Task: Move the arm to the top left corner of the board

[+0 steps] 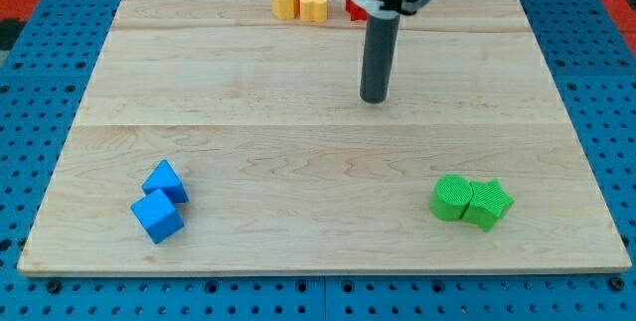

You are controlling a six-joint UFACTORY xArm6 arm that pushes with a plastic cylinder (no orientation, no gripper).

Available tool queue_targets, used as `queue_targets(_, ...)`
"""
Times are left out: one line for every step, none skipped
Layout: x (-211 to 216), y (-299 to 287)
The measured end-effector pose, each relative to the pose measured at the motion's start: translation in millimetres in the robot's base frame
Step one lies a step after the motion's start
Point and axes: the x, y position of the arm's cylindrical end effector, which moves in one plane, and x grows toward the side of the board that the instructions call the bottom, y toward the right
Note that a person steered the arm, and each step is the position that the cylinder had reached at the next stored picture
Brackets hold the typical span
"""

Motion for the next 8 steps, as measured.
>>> queue_targets(-28,0)
queue_targets(-33,3)
queue_targets(-38,-61)
queue_targets(-38,-141)
queue_targets(-59,-224)
queue_targets(-101,-288)
queue_targets(-150,-340)
queue_targets(-192,-340)
